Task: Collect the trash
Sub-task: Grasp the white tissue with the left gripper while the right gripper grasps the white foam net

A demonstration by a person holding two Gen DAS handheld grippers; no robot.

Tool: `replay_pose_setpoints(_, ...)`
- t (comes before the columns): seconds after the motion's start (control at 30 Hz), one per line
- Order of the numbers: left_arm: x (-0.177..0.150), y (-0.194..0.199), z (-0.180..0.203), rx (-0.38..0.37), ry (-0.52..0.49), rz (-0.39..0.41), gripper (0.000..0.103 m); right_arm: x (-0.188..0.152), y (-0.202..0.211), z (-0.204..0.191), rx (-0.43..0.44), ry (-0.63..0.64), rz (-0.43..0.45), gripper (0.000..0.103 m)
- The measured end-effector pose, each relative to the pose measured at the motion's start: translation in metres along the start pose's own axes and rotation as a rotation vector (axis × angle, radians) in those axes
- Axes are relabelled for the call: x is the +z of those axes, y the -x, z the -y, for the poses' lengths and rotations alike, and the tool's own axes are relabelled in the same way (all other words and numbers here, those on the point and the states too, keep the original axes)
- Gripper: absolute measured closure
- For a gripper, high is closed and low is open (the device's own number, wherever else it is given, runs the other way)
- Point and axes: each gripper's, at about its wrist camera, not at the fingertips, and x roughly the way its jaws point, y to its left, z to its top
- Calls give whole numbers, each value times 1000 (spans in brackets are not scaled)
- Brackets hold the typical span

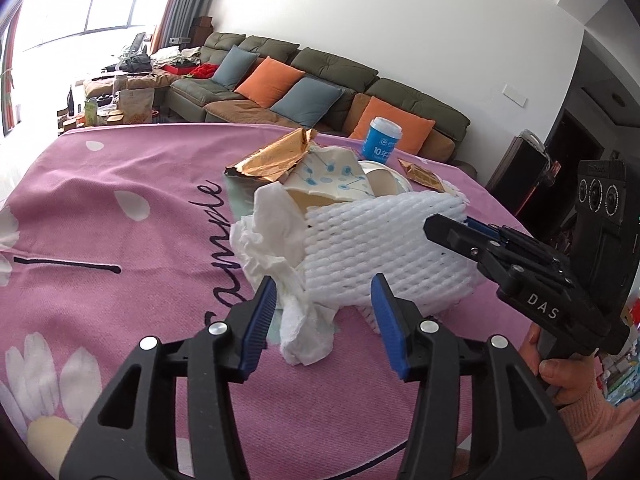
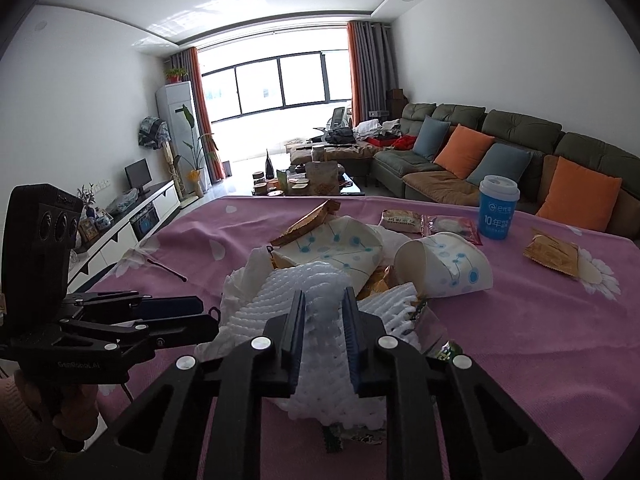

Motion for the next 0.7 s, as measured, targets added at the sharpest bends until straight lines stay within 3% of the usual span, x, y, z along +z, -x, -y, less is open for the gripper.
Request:
replay_pose_setpoints(0.27,4,-19,-7,45,-29,-97,51,15,16,16,87,-109,70,89)
replay_pose_setpoints(0.33,3,-31,-7,49,-27,-155,54,19,17,17,107,-121,79,89)
replay_pose_setpoints(0.43,2,-38,-7,69,-39,-175,75,24,19,14,109,-113,94,89)
replay_pose_setpoints(0.47,2,-39,-7,55,-38,-184,90,25,18,13,112,-112,95,89)
replay_pose_setpoints(0.7,-1,-18,-12,63,-39,-114,97,33,13,1,152,-108,93,89)
